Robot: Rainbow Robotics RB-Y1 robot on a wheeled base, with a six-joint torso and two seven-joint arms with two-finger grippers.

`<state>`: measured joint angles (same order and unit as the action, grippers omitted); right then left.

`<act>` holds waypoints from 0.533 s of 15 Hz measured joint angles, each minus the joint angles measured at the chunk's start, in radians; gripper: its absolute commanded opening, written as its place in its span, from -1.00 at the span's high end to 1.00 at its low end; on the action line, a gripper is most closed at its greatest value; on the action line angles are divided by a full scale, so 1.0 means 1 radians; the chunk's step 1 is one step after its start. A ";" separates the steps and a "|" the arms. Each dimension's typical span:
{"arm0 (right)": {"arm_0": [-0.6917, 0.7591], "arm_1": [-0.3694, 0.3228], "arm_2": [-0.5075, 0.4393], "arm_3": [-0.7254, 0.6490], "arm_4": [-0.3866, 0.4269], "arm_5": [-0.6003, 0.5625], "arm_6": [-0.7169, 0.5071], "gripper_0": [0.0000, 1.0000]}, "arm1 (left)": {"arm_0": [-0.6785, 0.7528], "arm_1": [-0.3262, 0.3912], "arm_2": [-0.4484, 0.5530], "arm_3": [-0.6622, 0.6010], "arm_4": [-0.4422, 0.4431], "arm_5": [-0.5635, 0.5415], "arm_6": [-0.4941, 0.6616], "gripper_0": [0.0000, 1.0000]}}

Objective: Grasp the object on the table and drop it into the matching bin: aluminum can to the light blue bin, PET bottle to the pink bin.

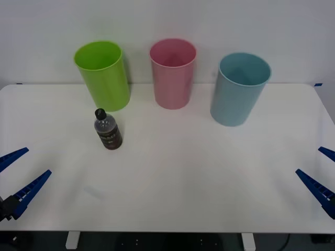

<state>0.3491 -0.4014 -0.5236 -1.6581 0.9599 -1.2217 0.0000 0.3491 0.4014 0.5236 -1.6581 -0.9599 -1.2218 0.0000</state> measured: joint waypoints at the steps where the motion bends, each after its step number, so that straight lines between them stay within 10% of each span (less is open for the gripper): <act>1: 0.000 0.000 0.000 0.000 0.000 0.000 0.000 -1.00 | 0.000 0.000 0.000 0.000 0.000 0.000 0.000 -1.00; 8: 0.000 0.000 0.000 0.000 0.000 0.000 0.000 -1.00 | 0.044 -0.017 0.004 -0.013 0.005 0.023 0.006 -1.00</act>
<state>0.3491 -0.4016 -0.5237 -1.6582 0.9599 -1.2217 0.0000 0.3932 0.3849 0.5271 -1.6709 -0.9546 -1.1989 0.0058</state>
